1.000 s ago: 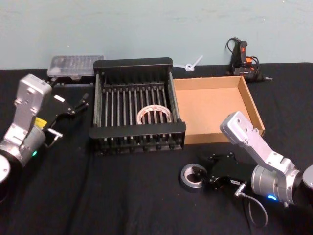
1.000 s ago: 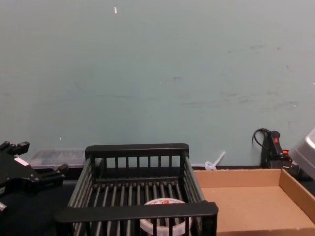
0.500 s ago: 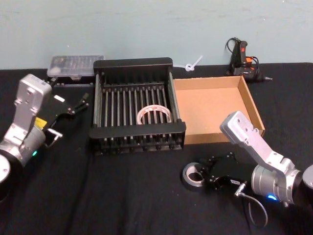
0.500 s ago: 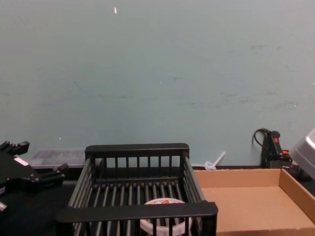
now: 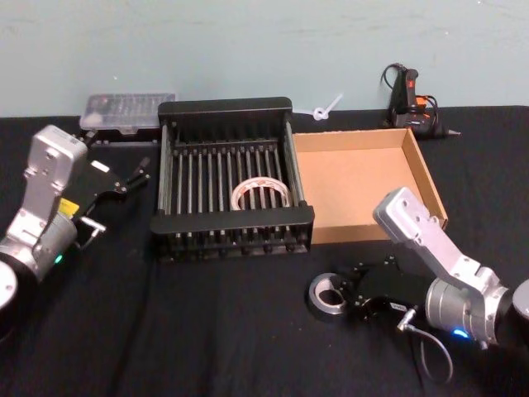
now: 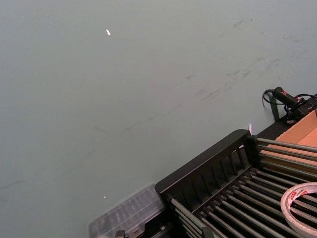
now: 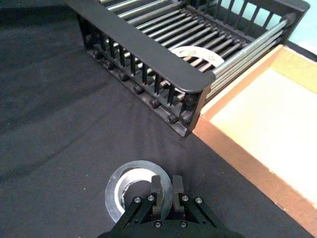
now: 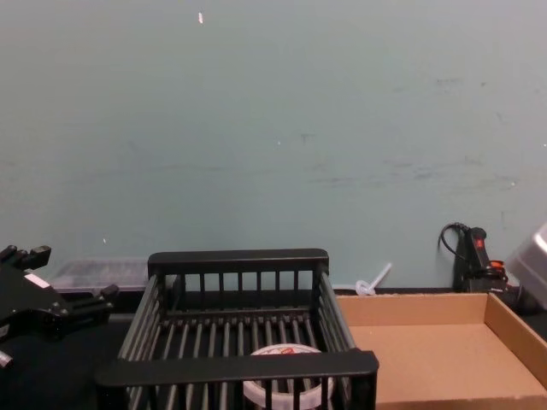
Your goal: Pick up the white tape and place it into the black box , Pick up the silver tape and place it into the brown box.
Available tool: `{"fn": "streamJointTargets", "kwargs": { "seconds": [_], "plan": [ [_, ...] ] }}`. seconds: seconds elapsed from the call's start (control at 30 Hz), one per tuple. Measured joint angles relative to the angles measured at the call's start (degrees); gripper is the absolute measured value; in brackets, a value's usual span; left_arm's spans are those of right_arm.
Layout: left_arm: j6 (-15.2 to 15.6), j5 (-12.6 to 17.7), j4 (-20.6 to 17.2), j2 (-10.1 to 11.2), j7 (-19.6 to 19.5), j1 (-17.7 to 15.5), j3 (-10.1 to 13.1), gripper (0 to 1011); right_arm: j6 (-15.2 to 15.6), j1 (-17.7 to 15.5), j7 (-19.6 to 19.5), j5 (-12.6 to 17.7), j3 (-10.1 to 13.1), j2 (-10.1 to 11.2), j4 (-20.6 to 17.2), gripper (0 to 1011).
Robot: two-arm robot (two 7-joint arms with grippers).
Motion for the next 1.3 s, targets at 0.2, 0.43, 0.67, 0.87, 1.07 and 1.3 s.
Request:
{"fn": "streamJointTargets", "kwargs": {
  "seconds": [0.2, 0.43, 0.67, 0.87, 1.07, 1.3],
  "plan": [
    [0.0, 0.0, 0.0, 0.0, 0.0, 0.0, 0.0, 1001, -0.1, -0.7, -0.2, 0.4, 1.1, 0.2, -1.2, 138],
    [0.0, 0.0, 0.0, 0.0, 0.0, 0.0, 0.0, 1001, -0.2, -1.5, -0.5, 1.7, 3.1, 0.6, -2.9, 138],
    [0.0, 0.0, 0.0, 0.0, 0.0, 0.0, 0.0, 1001, -0.6, -1.3, -2.0, 2.7, 5.1, 0.4, -3.6, 138],
    [0.0, 0.0, 0.0, 0.0, 0.0, 0.0, 0.0, 1001, -1.0, -0.1, -3.9, 2.7, 6.6, -0.7, -2.6, 138],
    [0.0, 0.0, 0.0, 0.0, 0.0, 0.0, 0.0, 1001, -1.3, 1.6, -6.2, 2.0, 8.1, -2.3, -0.4, 138],
    [0.0, 0.0, 0.0, 0.0, 0.0, 0.0, 0.0, 1001, -1.7, 4.2, -8.7, 0.2, 9.5, -4.8, 3.2, 138]
  ]
}}
